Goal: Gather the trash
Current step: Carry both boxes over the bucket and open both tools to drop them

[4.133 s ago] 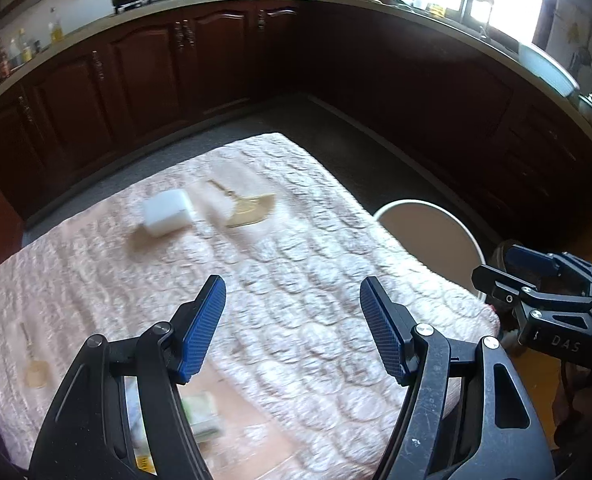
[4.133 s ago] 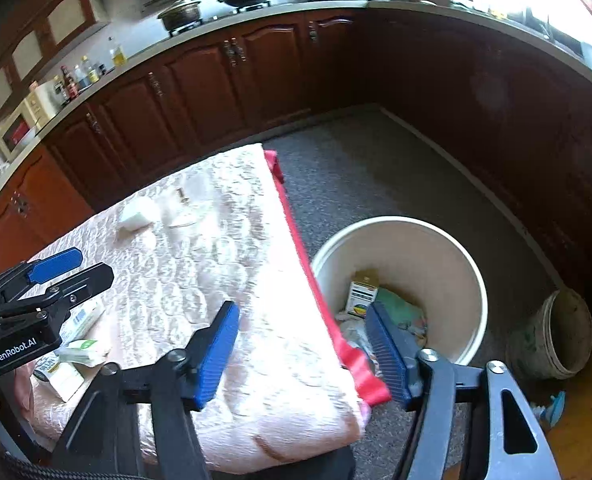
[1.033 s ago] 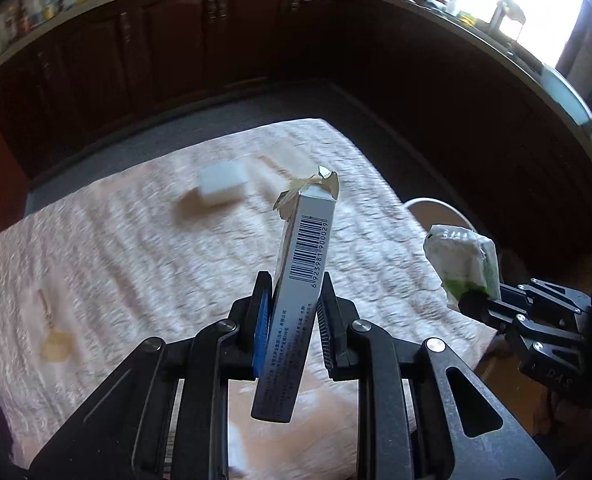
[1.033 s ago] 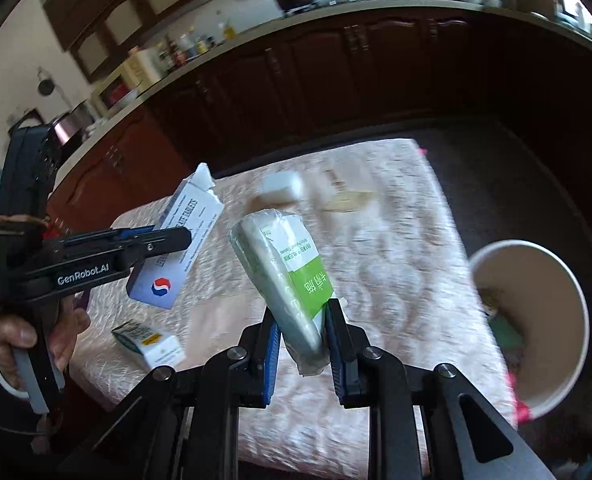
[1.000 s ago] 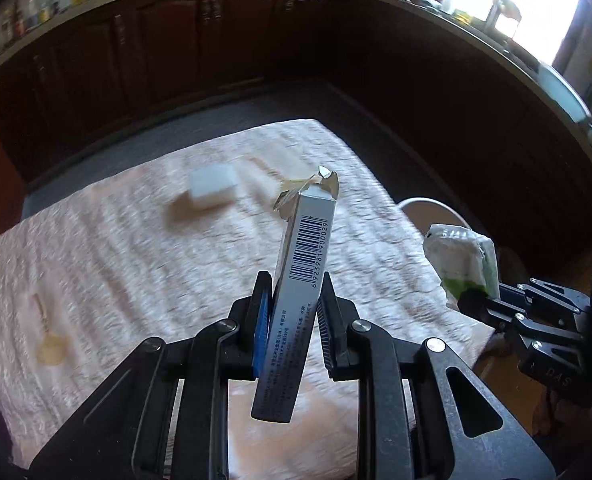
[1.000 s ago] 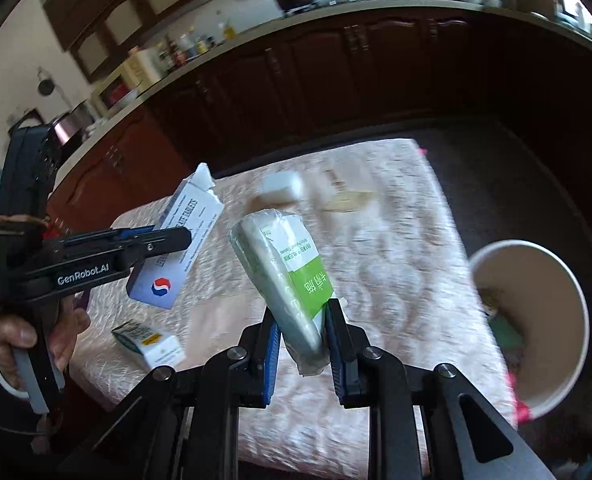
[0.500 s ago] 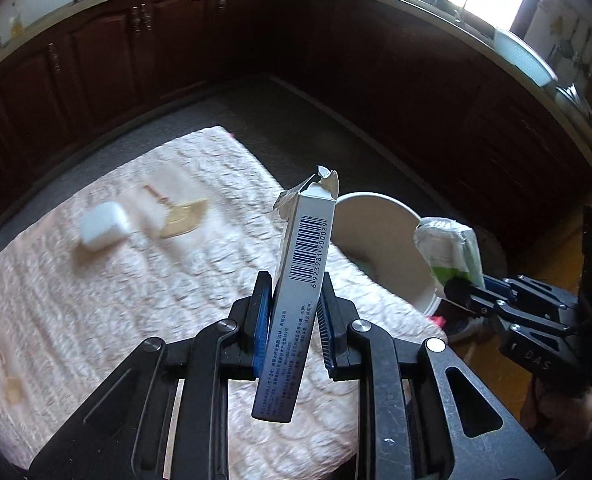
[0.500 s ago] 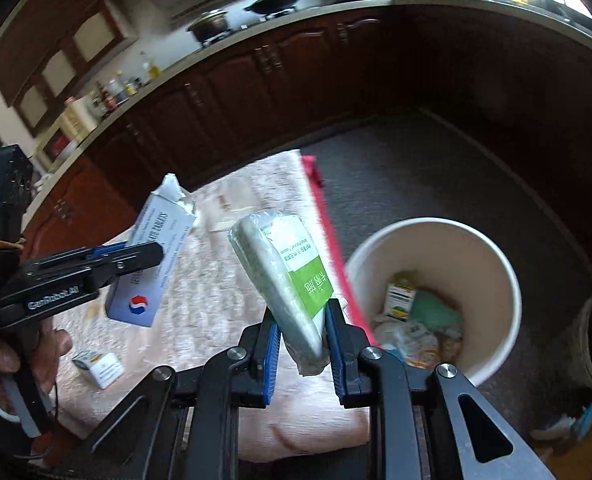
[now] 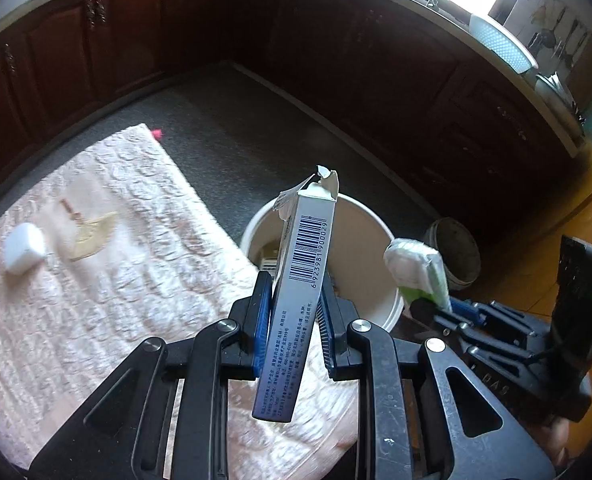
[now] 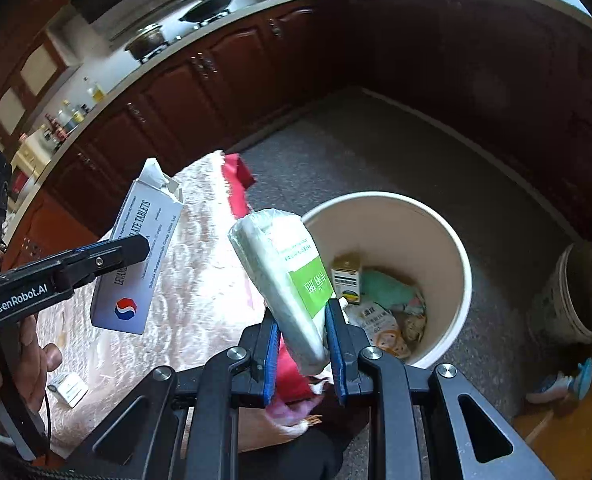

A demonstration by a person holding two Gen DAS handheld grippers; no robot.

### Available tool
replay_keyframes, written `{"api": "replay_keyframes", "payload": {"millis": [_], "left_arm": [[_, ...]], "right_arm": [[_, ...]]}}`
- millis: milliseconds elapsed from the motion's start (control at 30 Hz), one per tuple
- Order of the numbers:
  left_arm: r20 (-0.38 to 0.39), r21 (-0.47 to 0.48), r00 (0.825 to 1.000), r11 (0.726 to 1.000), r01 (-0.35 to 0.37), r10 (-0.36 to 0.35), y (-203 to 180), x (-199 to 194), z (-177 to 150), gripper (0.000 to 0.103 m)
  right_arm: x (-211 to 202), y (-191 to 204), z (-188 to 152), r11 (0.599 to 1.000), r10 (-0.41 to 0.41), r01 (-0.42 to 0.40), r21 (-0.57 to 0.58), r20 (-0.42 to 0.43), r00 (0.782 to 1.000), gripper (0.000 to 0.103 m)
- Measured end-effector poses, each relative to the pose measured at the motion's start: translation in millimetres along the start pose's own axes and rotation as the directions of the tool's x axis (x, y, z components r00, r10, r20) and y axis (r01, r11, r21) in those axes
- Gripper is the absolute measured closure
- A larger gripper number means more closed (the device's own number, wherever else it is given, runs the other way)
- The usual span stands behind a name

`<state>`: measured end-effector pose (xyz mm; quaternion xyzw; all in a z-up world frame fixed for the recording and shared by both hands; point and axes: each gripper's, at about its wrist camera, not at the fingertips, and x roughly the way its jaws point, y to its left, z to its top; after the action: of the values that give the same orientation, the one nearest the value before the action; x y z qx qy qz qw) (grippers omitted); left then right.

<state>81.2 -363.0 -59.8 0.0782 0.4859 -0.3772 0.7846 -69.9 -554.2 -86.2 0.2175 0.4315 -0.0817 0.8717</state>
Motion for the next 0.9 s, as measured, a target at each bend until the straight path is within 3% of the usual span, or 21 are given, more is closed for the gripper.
{"api": "replay_keyframes", "payload": {"millis": [700,900], "left_arm": [[-0.036,-0.025,0.998,0.999,0.046,-0.047,-14,48,17,0.082],[-0.032,-0.028,0.998,0.998,0.059,-0.060,-13,48,14,0.053]], "right_arm": [[26,-28,1,0.994,-0.076,0.079,0.078,-0.034,0.997,0.082],[31,-26,2,0.990,-0.120,0.123,0.073,-0.039,0.992,0.077]]}}
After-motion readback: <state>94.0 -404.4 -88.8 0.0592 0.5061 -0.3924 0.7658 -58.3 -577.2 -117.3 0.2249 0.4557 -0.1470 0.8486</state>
